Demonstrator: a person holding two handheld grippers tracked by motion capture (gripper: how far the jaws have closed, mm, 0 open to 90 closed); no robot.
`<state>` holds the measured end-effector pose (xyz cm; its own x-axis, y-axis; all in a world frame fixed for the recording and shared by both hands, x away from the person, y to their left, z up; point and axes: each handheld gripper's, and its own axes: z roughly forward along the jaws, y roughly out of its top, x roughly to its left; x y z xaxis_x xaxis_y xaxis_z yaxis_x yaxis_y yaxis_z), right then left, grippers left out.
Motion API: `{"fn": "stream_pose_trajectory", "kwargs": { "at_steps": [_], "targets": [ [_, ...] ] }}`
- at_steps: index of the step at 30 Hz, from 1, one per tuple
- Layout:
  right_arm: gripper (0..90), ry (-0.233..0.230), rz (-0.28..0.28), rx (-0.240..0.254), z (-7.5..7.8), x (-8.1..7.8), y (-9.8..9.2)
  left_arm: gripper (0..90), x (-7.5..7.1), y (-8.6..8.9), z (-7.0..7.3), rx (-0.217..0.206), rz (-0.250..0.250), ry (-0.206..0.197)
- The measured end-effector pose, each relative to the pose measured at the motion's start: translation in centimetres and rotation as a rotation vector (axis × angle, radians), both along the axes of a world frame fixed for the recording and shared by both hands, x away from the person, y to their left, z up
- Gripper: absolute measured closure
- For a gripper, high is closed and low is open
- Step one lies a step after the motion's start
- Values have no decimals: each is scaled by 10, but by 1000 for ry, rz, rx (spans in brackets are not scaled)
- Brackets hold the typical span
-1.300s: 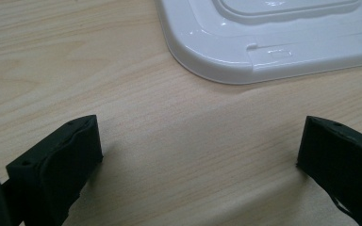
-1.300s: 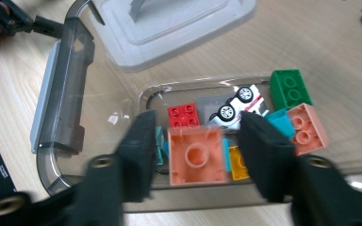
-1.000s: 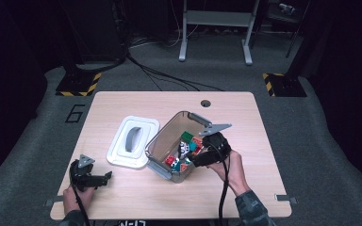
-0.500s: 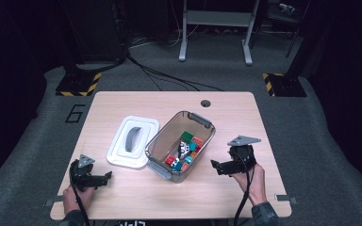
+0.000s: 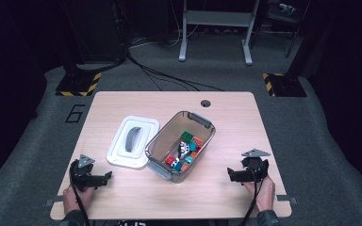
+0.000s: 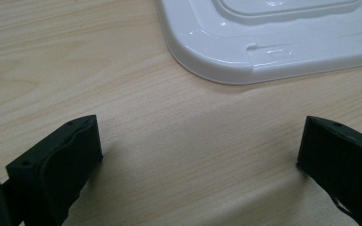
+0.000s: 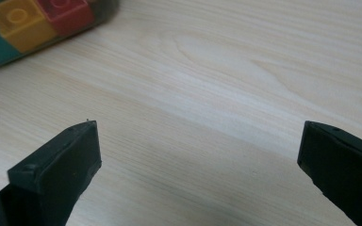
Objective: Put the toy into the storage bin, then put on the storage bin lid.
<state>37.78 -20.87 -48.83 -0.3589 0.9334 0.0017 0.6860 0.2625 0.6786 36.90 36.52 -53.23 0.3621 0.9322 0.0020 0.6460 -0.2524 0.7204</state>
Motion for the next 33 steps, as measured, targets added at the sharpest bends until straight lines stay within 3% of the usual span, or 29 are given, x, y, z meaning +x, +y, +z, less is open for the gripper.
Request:
{"fn": "stream_pose_trajectory", "kwargs": {
  "at_steps": [1,6,8,11,12,18,19,21,22,24,25,27,33],
  "targets": [
    [0,10,-24,-4,-7,1,-4,1,0,0,0,0,0,0],
    [0,3,-35,29,-20,3,-13,1,0,0,0,-1,-4,5],
    [0,21,-47,49,-29,7,-16,0,1,0,0,-4,-2,-4],
    [0,26,-58,48,-35,8,-17,0,1,0,1,-1,-5,4],
    [0,-18,-46,26,-38,9,-17,0,2,0,1,-5,-7,5],
    [0,-48,6,25,-41,11,-16,0,7,-2,0,-8,8,1],
    [0,-51,39,14,-41,12,-19,0,8,-2,0,-5,7,2],
    [0,-50,40,22,-41,11,-18,3,11,-3,5,28,-6,39],
    [0,-47,40,23,-41,11,-19,8,12,-4,8,47,-6,38],
    [0,-48,36,25,-41,8,-19,8,18,-7,21,19,2,-8],
    [0,-48,36,25,-41,8,-19,7,18,-7,21,19,2,-8],
    [0,-49,32,15,-41,6,-20,1,30,-14,38,-20,4,-31],
    [0,-49,34,17,-41,5,-21,0,56,-38,52,-22,-26,-25]
  ]
}}
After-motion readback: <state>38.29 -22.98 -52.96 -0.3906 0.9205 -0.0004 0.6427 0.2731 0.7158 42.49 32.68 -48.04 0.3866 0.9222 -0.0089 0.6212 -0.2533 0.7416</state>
